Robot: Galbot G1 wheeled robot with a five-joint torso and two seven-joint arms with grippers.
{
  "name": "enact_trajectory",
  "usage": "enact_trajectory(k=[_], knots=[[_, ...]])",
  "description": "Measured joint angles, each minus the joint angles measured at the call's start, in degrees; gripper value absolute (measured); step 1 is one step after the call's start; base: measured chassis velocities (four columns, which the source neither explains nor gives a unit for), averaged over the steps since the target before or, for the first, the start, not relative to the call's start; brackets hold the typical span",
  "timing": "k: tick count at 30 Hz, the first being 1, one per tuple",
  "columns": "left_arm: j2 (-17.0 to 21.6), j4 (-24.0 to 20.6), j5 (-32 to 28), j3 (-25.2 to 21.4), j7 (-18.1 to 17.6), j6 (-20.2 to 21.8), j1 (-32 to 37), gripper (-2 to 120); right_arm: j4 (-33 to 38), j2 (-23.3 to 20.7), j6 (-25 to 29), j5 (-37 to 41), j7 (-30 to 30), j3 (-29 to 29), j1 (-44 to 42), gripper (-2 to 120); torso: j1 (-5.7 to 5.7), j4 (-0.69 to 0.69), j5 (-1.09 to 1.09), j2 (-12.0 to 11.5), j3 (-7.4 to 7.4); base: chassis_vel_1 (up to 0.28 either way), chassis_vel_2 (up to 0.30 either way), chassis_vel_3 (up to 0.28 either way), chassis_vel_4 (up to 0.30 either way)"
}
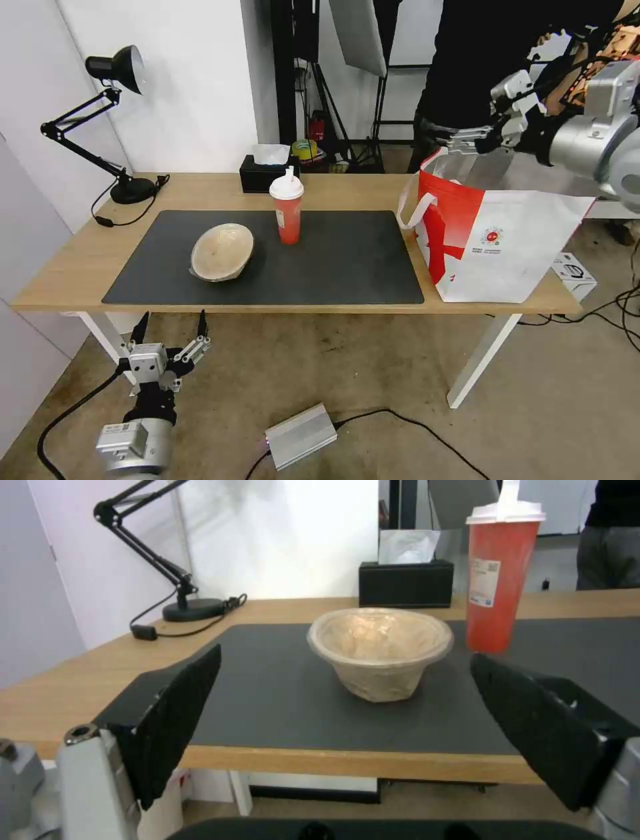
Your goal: Pick up the trash from the table and place it into the takeout bag.
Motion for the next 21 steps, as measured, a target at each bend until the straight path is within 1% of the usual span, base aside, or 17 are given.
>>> enact_trajectory(k=[2,6,7,8,9,12,13,14,17,18,21], knots=[[0.0,0.0,0.0,0.0,0.0,0.0,0.0,100,1.8,0.2,0.4,1.1,3.0,2.4,-2.4,100,0.00,0.00,0.00,0.0,0.00,0.000,0.000,0.000,0.000],[0.0,0.0,0.0,0.0,0.0,0.0,-0.1,100,3.3,0.2,0.6,1.5,5.1,4.6,-4.8,100,0.00,0.00,0.01,0.0,0.00,0.000,0.000,0.000,0.000],[0.0,0.1,0.0,0.0,0.0,0.0,-0.1,100,4.5,0.2,0.8,1.6,6.8,7.1,-7.6,100,0.00,-0.01,0.01,0.0,0.00,0.000,0.000,0.000,0.000],[0.0,0.1,0.0,0.0,0.0,0.0,-0.1,100,4.5,0.2,0.8,1.6,6.8,7.1,-7.6,100,0.00,-0.01,0.01,0.0,0.00,0.000,0.000,0.000,0.000],[0.0,0.1,0.0,0.0,0.0,0.0,-0.2,100,4.9,0.3,0.9,1.6,7.6,8.3,-8.9,100,0.00,-0.01,0.01,0.0,0.00,0.000,0.000,0.000,0.000],[0.0,0.3,0.0,-0.1,0.0,0.0,-0.3,100,6.7,0.3,1.1,1.3,9.8,13.8,-15.3,100,0.00,-0.01,0.01,0.0,0.00,0.000,0.000,0.000,0.000],[0.0,0.3,0.0,-0.1,0.0,0.0,-0.3,100,6.7,0.3,1.1,1.3,9.8,13.8,-15.3,100,0.00,-0.01,0.01,0.0,0.00,0.000,0.000,0.000,0.000],[0.0,0.4,0.0,0.0,0.0,0.0,-0.3,100,8.0,0.4,1.1,0.3,10.5,16.1,-18.3,100,0.00,-0.01,0.01,0.0,0.00,0.000,0.000,0.000,0.000],[0.0,0.5,0.0,-0.1,0.0,0.1,-0.3,100,10.9,1.0,1.1,-2.9,12.8,19.8,-24.0,100,0.00,-0.01,0.01,0.0,0.00,0.000,0.000,0.000,0.000],[0.0,0.5,0.0,-0.1,0.0,0.1,-0.3,100,10.9,1.0,1.1,-2.9,12.8,19.8,-24.0,100,0.00,-0.01,0.01,0.0,0.00,0.000,0.000,0.000,0.000],[0.0,0.5,0.1,-0.2,0.0,0.1,-0.2,100,14.0,2.0,1.1,-6.6,16.2,22.5,-30.3,100,0.00,-0.02,0.01,0.0,0.00,0.000,0.000,0.000,0.000]])
